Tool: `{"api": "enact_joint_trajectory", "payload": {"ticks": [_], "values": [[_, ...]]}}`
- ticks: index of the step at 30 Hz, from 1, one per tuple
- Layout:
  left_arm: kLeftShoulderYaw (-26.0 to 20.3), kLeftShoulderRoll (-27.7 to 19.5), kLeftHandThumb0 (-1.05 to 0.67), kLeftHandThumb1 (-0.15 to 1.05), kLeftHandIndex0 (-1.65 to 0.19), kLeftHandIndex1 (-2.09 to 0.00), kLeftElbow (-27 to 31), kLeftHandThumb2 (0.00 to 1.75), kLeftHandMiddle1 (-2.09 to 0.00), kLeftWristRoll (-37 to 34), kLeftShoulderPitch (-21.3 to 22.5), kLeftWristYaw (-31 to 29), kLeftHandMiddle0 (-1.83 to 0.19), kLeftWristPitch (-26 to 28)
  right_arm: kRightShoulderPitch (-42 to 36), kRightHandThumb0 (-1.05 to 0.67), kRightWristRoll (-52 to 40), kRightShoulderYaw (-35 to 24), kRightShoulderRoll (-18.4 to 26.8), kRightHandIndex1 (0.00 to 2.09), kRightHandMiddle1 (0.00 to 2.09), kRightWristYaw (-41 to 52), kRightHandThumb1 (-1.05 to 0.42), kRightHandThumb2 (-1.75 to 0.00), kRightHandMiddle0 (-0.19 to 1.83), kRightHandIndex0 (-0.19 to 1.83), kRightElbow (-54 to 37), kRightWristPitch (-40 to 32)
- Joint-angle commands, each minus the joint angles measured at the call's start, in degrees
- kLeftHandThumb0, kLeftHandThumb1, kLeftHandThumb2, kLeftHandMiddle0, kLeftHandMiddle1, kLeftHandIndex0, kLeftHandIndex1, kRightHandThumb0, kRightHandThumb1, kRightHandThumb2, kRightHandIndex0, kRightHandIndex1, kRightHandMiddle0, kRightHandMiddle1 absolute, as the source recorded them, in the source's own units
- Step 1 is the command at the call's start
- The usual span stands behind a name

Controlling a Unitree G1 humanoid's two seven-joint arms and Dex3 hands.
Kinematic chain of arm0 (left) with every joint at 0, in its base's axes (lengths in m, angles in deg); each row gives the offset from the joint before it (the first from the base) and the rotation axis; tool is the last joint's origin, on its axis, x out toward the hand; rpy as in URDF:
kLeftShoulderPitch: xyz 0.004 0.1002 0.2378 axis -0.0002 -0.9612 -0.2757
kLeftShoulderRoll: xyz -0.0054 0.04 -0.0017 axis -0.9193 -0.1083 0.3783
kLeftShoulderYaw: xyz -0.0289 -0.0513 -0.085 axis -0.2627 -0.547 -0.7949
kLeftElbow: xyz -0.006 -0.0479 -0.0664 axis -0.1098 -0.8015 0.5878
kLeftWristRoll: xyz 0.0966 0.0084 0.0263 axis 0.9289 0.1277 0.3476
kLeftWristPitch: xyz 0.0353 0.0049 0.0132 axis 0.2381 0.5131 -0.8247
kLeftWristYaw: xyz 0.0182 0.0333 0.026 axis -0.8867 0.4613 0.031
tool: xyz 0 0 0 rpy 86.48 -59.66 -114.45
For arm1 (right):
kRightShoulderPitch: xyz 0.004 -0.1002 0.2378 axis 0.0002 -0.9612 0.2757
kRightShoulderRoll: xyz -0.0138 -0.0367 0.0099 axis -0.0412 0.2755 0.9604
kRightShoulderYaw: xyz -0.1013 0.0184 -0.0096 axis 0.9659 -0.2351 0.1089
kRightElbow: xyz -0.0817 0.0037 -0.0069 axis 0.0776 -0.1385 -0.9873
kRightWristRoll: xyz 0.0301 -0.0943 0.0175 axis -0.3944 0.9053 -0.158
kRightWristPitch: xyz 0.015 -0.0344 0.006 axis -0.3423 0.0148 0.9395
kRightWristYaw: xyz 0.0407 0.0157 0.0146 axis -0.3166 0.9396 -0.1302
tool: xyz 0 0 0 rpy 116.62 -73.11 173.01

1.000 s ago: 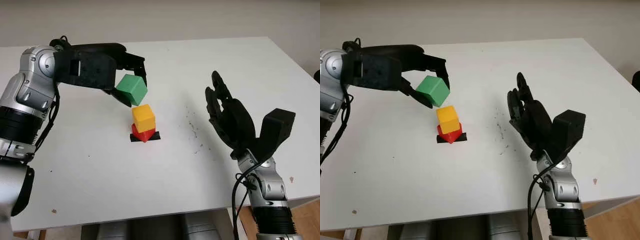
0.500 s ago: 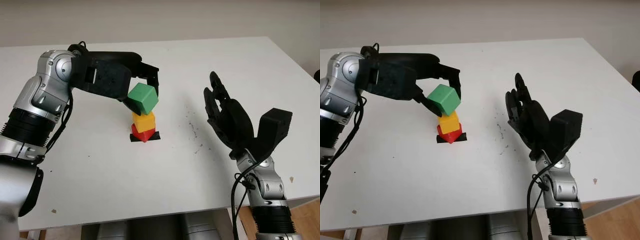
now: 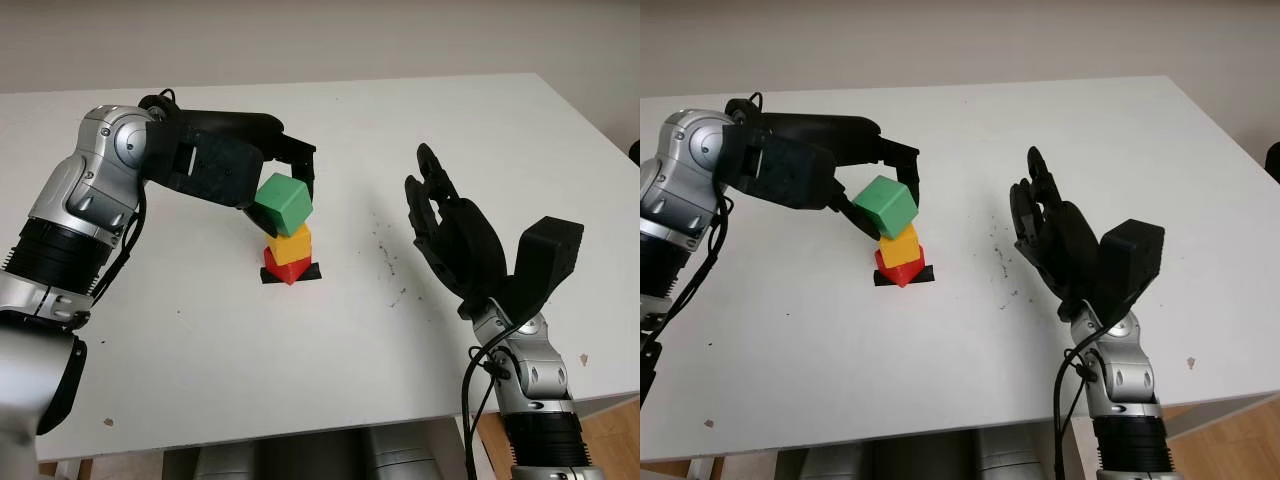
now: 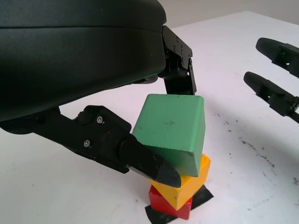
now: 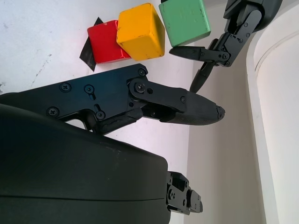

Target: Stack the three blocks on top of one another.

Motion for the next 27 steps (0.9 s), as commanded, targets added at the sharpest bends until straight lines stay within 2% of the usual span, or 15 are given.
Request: {"api": "enact_joint_trajectory", "payload": {"ticks": [1, 9, 27], "values": [[0.1, -0.8, -0.37, 0.97, -0.31, -1.57, -0.5, 0.06, -0.05, 0.7, 0.3, 0.8, -0.19, -0.4, 0.5, -0.66, 0.0, -0.1, 0.1, 0.05, 0.06, 0.2, -1.05, -0.6, -0.14, -0.17, 0.3, 0.8], [0.4, -0.7, -0.37, 0.97, -0.29, -1.55, -1.3, 0.06, -0.05, 2.1, 0.6, 1.0, -0.19, -1.3, 0.6, -0.68, 0.3, -0.2, 0.5, 0.05, 0.06, 0.2, -1.05, -0.58, -0.14, -0.16, 0.3, 0.4], [0.5, 0.1, -0.34, 0.96, -0.3, -1.68, -2.5, 0.05, -0.05, 0.6, 0.6, 0.3, -0.18, -0.1, 0.3, -0.69, -0.5, -0.5, 0.4, 0.05, 0.04, -0.2, -1.05, -0.56, -0.19, -0.19, -1.6, -1.7]]}}
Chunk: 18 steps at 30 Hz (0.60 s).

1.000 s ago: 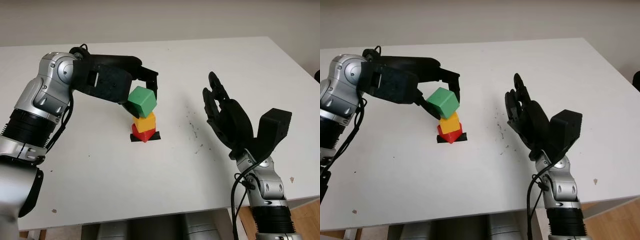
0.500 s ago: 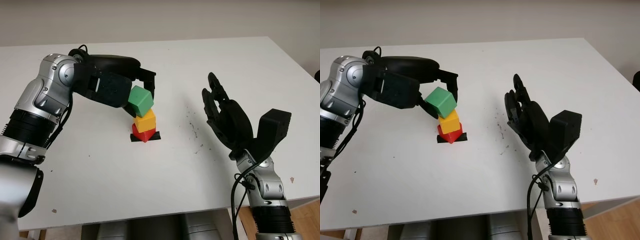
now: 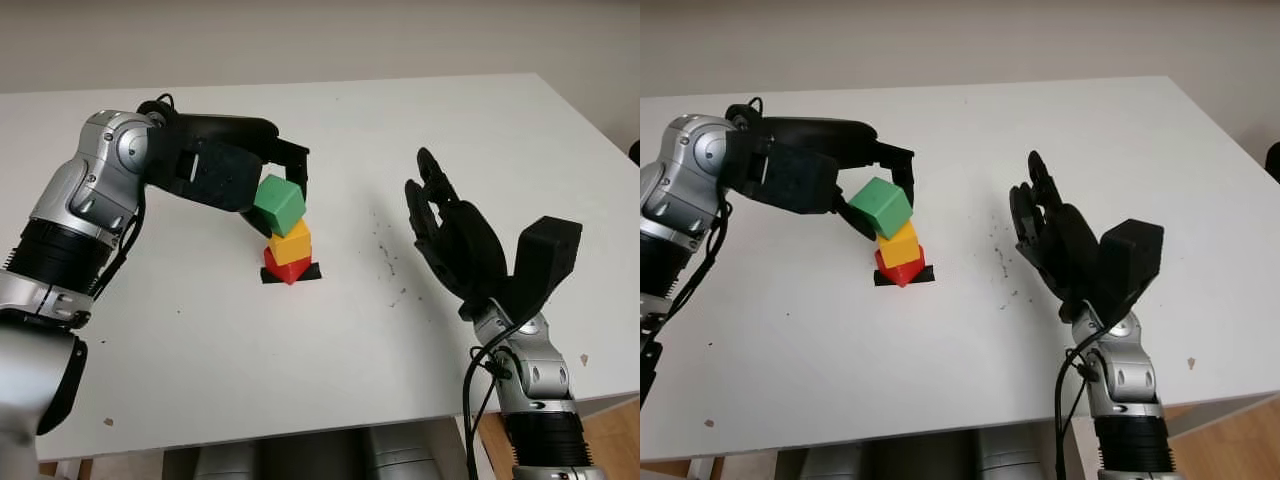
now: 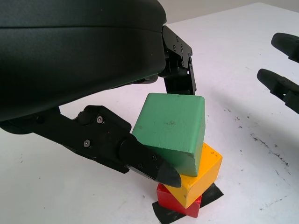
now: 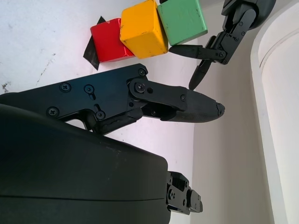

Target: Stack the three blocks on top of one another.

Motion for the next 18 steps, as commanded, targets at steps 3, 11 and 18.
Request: {"api": "enact_joint_trajectory", "payload": {"ticks": [3, 11, 18], "values": [[0.0, 0.1, -0.34, 0.96, -0.28, -1.69, -0.1, 0.05, -0.05, -0.2, 0.6, -0.1, -0.17, 0.6, 0.2, -0.69, -0.6, -0.3, 0.1, 0.04, 0.04, 0.4, -1.05, -0.55, -0.19, -0.19, -1.3, 0.1], [0.5, 0.4, -0.37, 0.96, -0.29, -1.61, 0.0, 0.05, -0.05, 0.3, 0.9, -0.6, -0.15, 2.6, -0.2, -0.69, -0.8, -0.5, -0.2, 0.05, 0.06, 0.2, -1.05, -0.54, -0.17, -0.18, -1.6, -0.1], [0.4, 0.9, -0.47, 0.95, -0.33, -1.3, -1.6, 0.05, -0.04, -0.7, 1.6, -2.0, -0.06, 4.7, 0.3, -0.69, -0.7, -0.5, 0.0, 0.05, 0.05, 0.4, -1.05, -0.54, -0.17, -0.18, -0.9, 0.4]]}}
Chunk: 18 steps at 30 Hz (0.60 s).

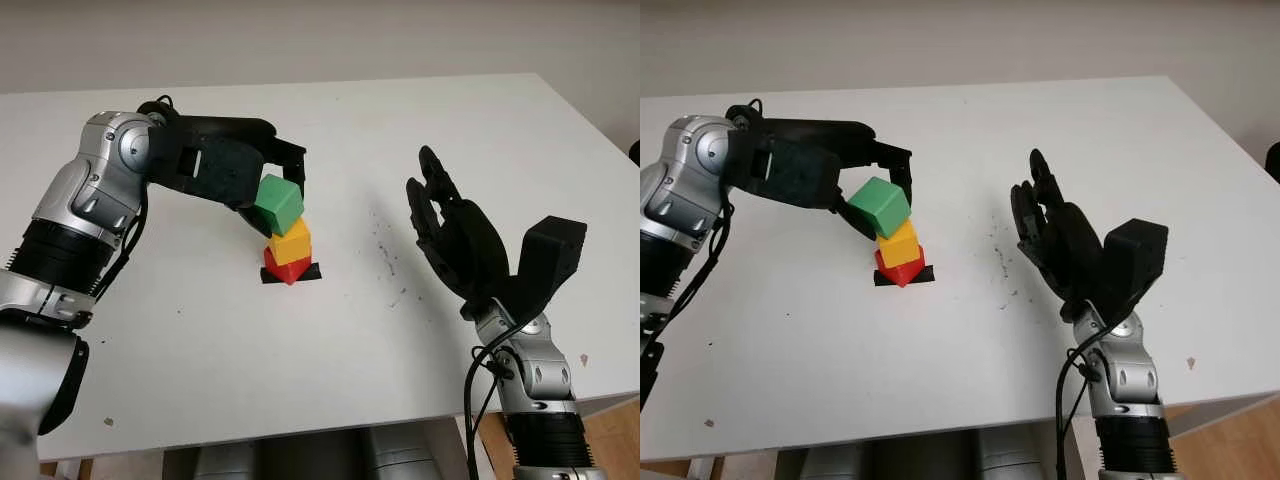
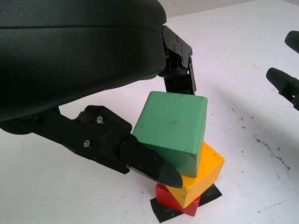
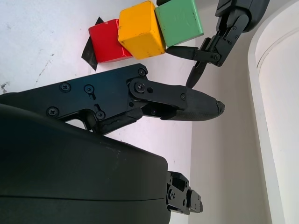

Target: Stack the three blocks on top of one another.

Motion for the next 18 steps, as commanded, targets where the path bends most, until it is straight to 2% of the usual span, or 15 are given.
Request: {"api": "enact_joint_trajectory", "payload": {"ticks": [1, 2, 4, 9, 13, 18], "values": [[0.4, 0.1, -0.5, 0.94, -0.33, -1.14, -0.4, 0.05, -0.04, 0.0, 1.3, -0.8, -0.03, 0.5, 0.5, -0.69, -0.3, -0.2, 0.1, 0.05, 0.05, 0.1, -1.05, -0.54, -0.16, -0.18, -0.6, 0.4], [0.4, 0.0, -0.53, 0.93, -0.34, -0.95, -0.4, 0.05, -0.04, 0.1, 1.3, -0.8, 0.0, 0.7, 0.6, -0.7, -0.3, -0.2, 0.1, 0.05, 0.05, 0.2, -1.05, -0.54, -0.17, -0.18, -0.5, 0.4], [0.4, 0.0, -0.56, 0.92, -0.35, -0.71, -0.1, 0.05, -0.05, 0.0, 1.2, -0.9, 0.04, 0.8, 0.7, -0.7, -0.1, -0.2, 0.2, 0.05, 0.05, 0.2, -1.05, -0.54, -0.17, -0.18, -0.3, 0.4], [0.0, 0.0, -0.57, 0.92, -0.3, -0.3, -0.5, 0.05, -0.05, -1.0, 1.2, -1.4, 0.11, -0.1, 0.7, -0.7, 0.4, -0.1, 0.3, 0.05, 0.05, 0.2, -1.05, -0.56, -0.17, -0.18, -0.2, 0.9], [0.1, 0.1, -0.54, 0.92, -0.25, -0.16, -0.5, 0.05, -0.05, -1.5, 1.3, -1.8, 0.14, 0.0, 0.8, -0.71, 0.6, -0.1, 0.4, 0.06, 0.06, -0.1, -1.05, -0.55, -0.16, -0.17, -0.4, 0.4], [0.2, -0.1, -0.55, 0.92, -0.21, -0.1, -0.1, 0.05, -0.04, -1.9, 1.5, -2.8, 0.18, 0.3, 0.9, -0.7, 0.4, -0.3, 0.4, 0.06, 0.06, 0.1, -1.05, -0.55, -0.16, -0.17, -0.2, 0.6]]}}
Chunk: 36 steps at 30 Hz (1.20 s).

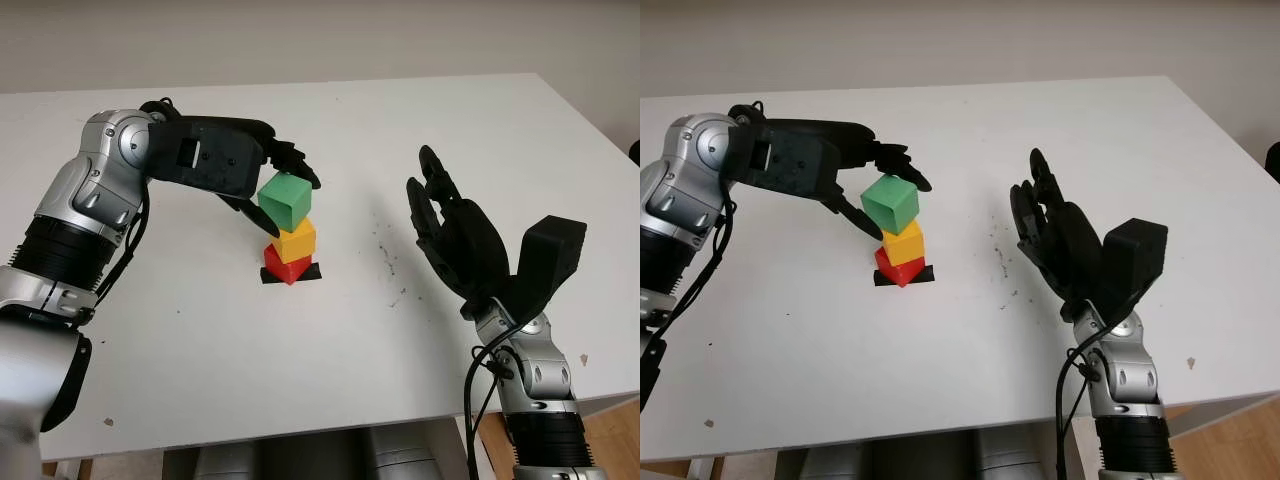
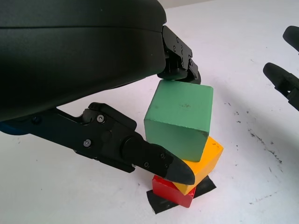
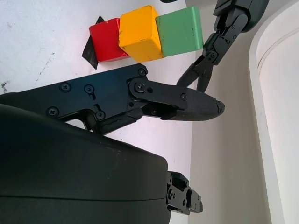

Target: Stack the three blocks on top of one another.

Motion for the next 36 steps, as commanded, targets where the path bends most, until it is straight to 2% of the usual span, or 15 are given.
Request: {"api": "enact_joint_trajectory", "payload": {"ticks": [1, 6, 10, 13, 19, 22, 25, 26, 27, 30, 32, 36], "values": [[0.0, -0.2, -0.56, 0.91, -0.19, -0.09, 0.4, 0.05, -0.03, -0.5, 1.2, -0.8, 0.19, -0.3, 0.8, -0.7, -0.1, -0.3, 0.5, 0.06, 0.05, 0.3, -1.05, -0.55, -0.16, -0.17, -0.1, 0.5], [-0.7, -0.4, -0.62, 0.88, -0.12, -0.04, 0.2, 0.04, -0.01, -2.6, 1.7, -3.1, 0.19, 0.6, 1.2, -0.69, -0.1, -0.4, 0.7, 0.05, 0.05, 0.8, -1.05, -0.56, -0.17, -0.18, 0.5, 0.9], [-2.3, -1.0, -0.78, 0.88, 0.07, -0.01, 1.5, 0.05, 0.0, -4.9, 2.1, -4.3, 0.19, 1.7, 1.7, -0.7, -0.3, -0.5, 0.7, 0.05, 0.05, 1.1, -1.05, -0.55, -0.17, -0.17, 1.2, 1.1], [-4.9, -1.9, -0.82, 0.88, 0.17, 0.0, 2.2, 0.05, 0.0, -8.0, 2.2, -4.8, 0.19, 3.7, 1.8, -0.69, -0.6, -0.7, 0.7, 0.05, 0.05, 1.3, -1.05, -0.55, -0.17, -0.17, 1.3, 1.2], [-10.6, -4.0, -0.95, 0.9, 0.19, 0.0, 0.2, 0.06, 0.0, -13.2, 0.8, -2.5, 0.19, 3.3, 2.0, -0.71, -0.9, -1.1, 0.7, 0.05, 0.05, 1.7, -1.05, -0.53, -0.16, -0.17, 1.6, 1.8], [-12.5, -5.3, -0.98, 0.92, 0.19, 0.0, 1.7, 0.06, 0.0, -14.6, -0.3, -1.3, 0.19, 4.3, 2.0, -0.71, -0.9, -1.3, 0.9, 0.05, 0.06, 2.4, -1.05, -0.53, -0.16, -0.18, 1.9, 2.2], [-14.8, -5.5, -0.97, 0.94, 0.19, 0.0, 4.2, 0.06, 0.0, -17.5, -1.5, -0.8, 0.19, 7.8, 2.3, -0.71, -0.8, -1.5, 1.0, 0.05, 0.06, 2.6, -1.05, -0.54, -0.16, -0.18, 2.2, 2.3], [-16.1, -5.2, -0.97, 0.94, 0.19, 0.0, 5.5, 0.06, 0.0, -18.3, -2.8, 1.1, 0.19, 8.7, 2.5, -0.71, -0.9, -1.6, 1.0, 0.05, 0.06, 2.7, -1.05, -0.53, -0.16, -0.18, 2.3, 2.2], [-17.2, -5.0, -1.0, 1.0, 0.19, 0.0, 6.8, 0.14, 0.0, -18.2, -4.4, 3.6, 0.19, 9.1, 2.6, -0.71, -1.0, -1.7, 1.0, 0.05, 0.06, 2.6, -1.05, -0.53, -0.16, -0.19, 2.4, 2.1], [-21.0, -4.0, -0.95, 1.04, 0.19, 0.0, 10.3, 0.57, 0.0, -19.0, -9.5, 11.4, 0.19, 11.4, 3.3, -0.69, -1.3, -1.7, 0.7, 0.02, 0.05, 2.4, -1.05, -0.59, -0.17, -0.19, 2.7, 1.7], [-23.6, -2.4, -0.93, 1.05, 0.19, 0.0, 12.0, 0.64, 0.0, -20.2, -12.7, 16.6, 0.19, 12.7, 4.0, -0.7, -1.7, -1.7, 0.4, 0.0, 0.04, 2.3, -1.05, -0.62, -0.18, -0.19, 3.0, 1.4], [-27.9, 2.8, -0.96, 1.05, 0.19, 0.0, 17.1, 0.64, 0.0, -25.0, -18.7, 24.3, 0.19, 13.7, 6.1, -0.77, -2.0, -1.3, -0.8, 0.0, 0.0, 1.0, -1.05, -0.69, -0.19, -0.19, 4.0, 0.9]]}}
